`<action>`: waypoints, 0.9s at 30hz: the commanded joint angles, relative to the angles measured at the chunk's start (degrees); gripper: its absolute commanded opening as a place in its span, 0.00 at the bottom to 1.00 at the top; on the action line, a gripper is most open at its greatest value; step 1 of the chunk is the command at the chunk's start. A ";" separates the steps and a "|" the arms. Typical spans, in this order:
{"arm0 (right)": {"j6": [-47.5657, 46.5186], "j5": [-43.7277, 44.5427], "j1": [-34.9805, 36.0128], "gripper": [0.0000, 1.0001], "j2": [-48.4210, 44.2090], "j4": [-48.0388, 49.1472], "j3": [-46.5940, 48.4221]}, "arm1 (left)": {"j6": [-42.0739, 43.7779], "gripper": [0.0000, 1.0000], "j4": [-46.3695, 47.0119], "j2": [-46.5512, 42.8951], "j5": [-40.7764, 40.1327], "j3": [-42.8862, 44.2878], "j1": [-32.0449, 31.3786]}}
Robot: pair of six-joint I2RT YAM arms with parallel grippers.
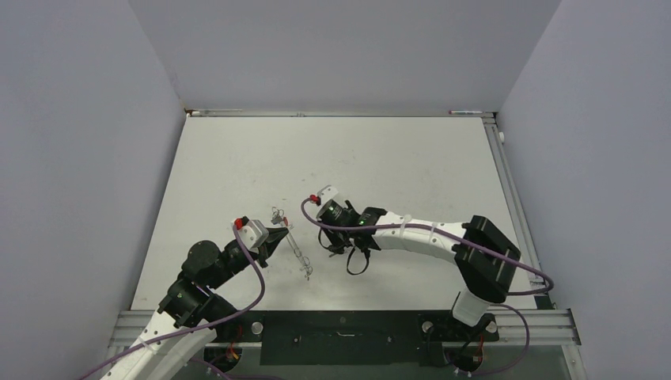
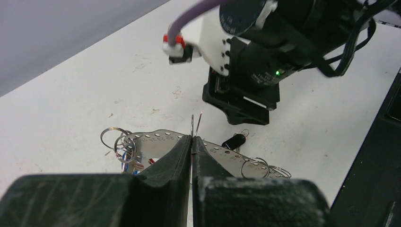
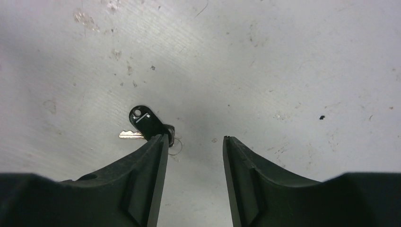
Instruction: Put the keys on the keyring
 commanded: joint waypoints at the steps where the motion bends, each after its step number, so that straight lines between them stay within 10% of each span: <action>1: 9.78 3.59 -0.92 0.47 -7.40 2.61 -2.87 | 0.44 0.00 2.87 -0.55 0.12 0.94 -0.09; 12: 26.65 -2.17 2.96 0.45 -11.46 20.40 -14.65 | 0.49 0.00 2.78 -1.02 0.22 1.05 0.00; 27: 26.75 -5.14 -0.36 0.33 8.88 19.07 -2.79 | 0.71 0.00 2.34 -2.45 -0.75 0.79 -0.18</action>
